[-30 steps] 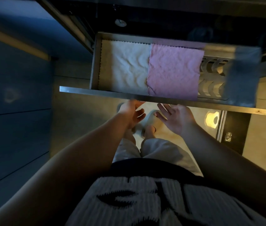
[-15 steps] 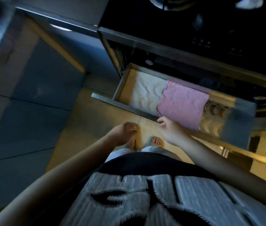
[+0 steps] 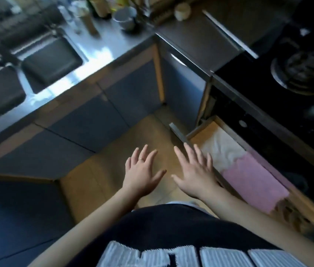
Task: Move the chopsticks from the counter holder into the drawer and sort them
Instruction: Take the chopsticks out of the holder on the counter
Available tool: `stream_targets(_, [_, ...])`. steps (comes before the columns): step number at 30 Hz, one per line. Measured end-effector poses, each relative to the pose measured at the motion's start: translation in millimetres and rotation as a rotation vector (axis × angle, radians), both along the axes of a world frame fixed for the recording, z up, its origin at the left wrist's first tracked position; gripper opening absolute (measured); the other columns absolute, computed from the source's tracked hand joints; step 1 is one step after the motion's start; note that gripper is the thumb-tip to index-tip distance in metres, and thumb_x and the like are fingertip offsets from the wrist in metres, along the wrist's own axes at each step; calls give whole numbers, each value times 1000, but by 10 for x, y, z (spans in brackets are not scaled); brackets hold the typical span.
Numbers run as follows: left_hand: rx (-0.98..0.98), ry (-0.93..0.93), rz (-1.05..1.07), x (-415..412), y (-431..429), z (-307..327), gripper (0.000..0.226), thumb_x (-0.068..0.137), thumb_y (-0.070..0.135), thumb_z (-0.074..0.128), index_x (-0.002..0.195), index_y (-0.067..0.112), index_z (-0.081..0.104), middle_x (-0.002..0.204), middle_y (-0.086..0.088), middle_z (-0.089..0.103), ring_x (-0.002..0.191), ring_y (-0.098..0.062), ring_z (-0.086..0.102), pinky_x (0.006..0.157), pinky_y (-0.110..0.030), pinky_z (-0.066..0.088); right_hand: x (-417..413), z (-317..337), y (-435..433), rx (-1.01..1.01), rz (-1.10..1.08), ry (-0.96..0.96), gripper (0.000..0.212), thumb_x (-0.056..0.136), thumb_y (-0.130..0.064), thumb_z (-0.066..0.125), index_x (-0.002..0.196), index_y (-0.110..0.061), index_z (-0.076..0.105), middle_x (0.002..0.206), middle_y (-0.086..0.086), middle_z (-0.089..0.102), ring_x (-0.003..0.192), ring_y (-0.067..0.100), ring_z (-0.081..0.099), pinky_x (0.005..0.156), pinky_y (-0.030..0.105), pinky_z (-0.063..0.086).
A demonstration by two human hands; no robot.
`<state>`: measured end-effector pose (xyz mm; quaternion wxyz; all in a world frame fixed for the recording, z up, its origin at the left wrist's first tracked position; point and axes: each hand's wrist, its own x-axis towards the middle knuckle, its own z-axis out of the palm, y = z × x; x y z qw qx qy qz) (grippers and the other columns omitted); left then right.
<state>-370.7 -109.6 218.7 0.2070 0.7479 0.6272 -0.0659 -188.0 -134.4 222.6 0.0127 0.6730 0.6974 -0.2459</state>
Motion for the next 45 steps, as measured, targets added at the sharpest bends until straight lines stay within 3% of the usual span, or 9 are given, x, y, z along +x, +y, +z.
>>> stream_targets(7, [110,24,224,-1261,-29,107,80,87,74,33,154,38,7,165,6,-4,150,-22,-12,120,-51,3,-1212,266,370,55,172,-13,87,87,-59,47,150,-37,-9,161,-1,-16,148,26,-18,117,56,-8])
stream_targets(19, [135,15,591,-4028,-310,296,80,89,71,34,155,35,5,164,4,-5,150,-24,-12,119,-53,1,-4133,510,768,155,493,-15,81,90,-52,47,151,-37,-6,162,-2,-6,150,23,-10,117,54,-4])
stream_targets(28, [170,-86,889,-5349,-495,336,80,89,70,35,154,36,3,165,4,-7,150,-23,-14,119,-53,-1,-5672,666,969,180,763,-14,76,92,-52,43,151,-38,-4,163,-2,-5,150,23,-11,118,53,-7])
stream_targets(45, [295,-109,1279,-7464,729,524,78,89,67,44,154,37,11,164,7,1,150,-21,-7,118,-50,6,-8213,752,2684,231,1007,97,75,90,-51,44,151,-36,3,163,-2,3,150,25,-5,119,53,-2])
